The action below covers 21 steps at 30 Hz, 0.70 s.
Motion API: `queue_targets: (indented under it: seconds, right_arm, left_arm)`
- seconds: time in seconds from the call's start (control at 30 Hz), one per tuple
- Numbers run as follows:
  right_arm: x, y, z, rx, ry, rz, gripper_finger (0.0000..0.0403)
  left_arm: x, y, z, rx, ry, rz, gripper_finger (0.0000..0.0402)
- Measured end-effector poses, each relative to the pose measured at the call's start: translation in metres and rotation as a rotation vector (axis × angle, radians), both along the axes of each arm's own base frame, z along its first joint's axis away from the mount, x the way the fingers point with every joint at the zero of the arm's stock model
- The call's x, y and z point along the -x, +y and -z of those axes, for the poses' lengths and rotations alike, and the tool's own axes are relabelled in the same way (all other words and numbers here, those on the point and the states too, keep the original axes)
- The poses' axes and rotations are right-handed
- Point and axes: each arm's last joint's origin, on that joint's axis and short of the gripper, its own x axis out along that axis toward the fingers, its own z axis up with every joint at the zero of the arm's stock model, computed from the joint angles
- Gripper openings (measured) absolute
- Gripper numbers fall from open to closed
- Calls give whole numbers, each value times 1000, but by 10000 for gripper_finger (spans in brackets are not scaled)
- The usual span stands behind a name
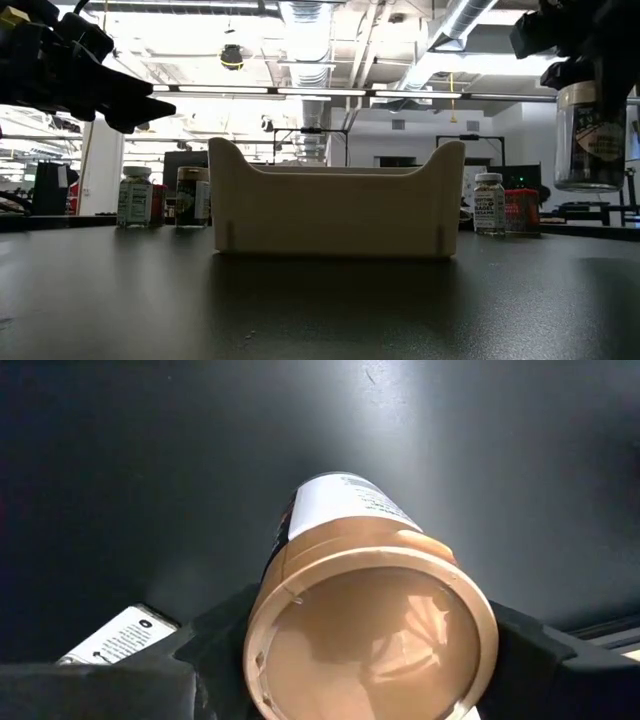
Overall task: Sort spices by type
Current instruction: Put the middle right brown seasoning bottle into the white transparent bin
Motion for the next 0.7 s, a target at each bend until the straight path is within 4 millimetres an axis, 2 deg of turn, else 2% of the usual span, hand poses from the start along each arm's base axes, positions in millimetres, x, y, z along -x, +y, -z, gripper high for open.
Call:
queue_targets:
  seconds: [0.2, 0.43, 0.7]
  right_arm:
    - [-2, -4, -6, -3, -21, 32, 310]
    - [-10, -19, -39, -8, -136, 101, 310]
    - [-40, -44, -67, 31, -122, 94, 306]
  left_arm:
    - [0, 0, 0, 0, 0, 0, 285]
    - [0, 0, 0, 0, 0, 0, 285]
    - [0, 0, 0, 0, 0, 0, 285]
